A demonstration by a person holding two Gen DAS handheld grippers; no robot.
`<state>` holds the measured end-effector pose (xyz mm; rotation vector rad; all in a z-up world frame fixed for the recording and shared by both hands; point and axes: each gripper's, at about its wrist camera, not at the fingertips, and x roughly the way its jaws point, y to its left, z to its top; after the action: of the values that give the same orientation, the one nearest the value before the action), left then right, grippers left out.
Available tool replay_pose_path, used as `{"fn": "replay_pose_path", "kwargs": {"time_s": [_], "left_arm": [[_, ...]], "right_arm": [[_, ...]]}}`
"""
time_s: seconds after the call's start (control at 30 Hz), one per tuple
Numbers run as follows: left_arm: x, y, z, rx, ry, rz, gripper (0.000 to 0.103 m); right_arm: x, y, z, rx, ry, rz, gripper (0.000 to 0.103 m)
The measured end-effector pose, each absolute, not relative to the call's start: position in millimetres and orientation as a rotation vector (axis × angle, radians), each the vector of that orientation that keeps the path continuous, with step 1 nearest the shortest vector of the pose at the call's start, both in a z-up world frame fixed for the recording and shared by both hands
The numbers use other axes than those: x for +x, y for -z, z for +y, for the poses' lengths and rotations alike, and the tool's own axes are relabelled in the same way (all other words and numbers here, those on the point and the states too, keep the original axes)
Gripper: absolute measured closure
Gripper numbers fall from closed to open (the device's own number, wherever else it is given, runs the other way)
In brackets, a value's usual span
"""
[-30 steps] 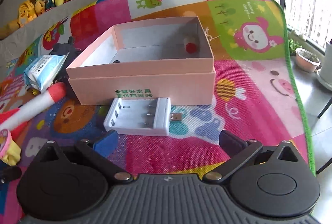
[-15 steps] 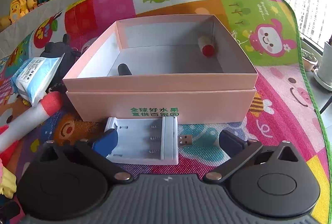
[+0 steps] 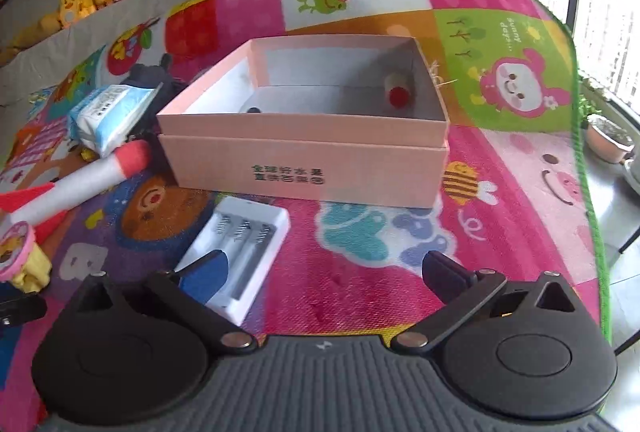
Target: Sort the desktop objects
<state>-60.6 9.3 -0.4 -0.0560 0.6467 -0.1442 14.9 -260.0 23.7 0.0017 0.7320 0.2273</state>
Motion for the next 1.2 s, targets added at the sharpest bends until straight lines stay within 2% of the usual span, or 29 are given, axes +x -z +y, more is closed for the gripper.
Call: {"fn": "replay_pose_path", "kwargs": {"time_s": [0.13, 0.23, 0.4, 0.57, 0.73, 0.93, 1.07, 1.13, 1.2], "left_arm": [[-60.7, 0.3, 9.3, -0.059, 0.145, 0.646, 0.000], [-60.9, 0.3, 9.4, -0.058, 0.145, 0.646, 0.000], [-61.0, 0.3, 9.5, -0.060, 0.145, 0.645, 0.000], [-61.3, -0.1, 10.5, -0.067, 0.148, 0.643, 0.000], [-61.3, 0.0, 11.1, -0.073, 0.150, 0.641, 0.000], [-61.0, 0.1, 9.4, -0.052, 0.146, 0.645, 0.000], [-62.3, 0.4, 9.1, -0.052, 0.147, 0.643, 0.000], [-62.3, 0.3, 9.4, -0.055, 0.148, 0.642, 0.000], [-62.8, 0.3, 10.1, -0.060, 0.149, 0.640, 0.000]], "right_arm": [[9.2, -26.4, -240.3, -0.037, -0.313, 0.739, 0.000], [11.3, -23.4, -228.4, 0.075, -0.442, 0.796, 0.000], [3.8, -28.4, -205.1, 0.158, -0.562, 0.768, 0.000], [-16.3, -33.7, -186.8, -0.164, -0.434, 0.610, 0.000], [-15.0, -28.2, -184.2, -0.337, -0.471, 0.668, 0.000], [9.9, -26.7, -210.4, 0.175, -0.626, 0.874, 0.000], [24.3, -28.9, -206.8, 0.476, -0.814, 0.914, 0.000], [23.0, -39.2, -202.0, 0.472, -0.840, 0.872, 0.000], [15.0, -51.5, -191.8, 0.267, -0.671, 0.781, 0.000]]}}
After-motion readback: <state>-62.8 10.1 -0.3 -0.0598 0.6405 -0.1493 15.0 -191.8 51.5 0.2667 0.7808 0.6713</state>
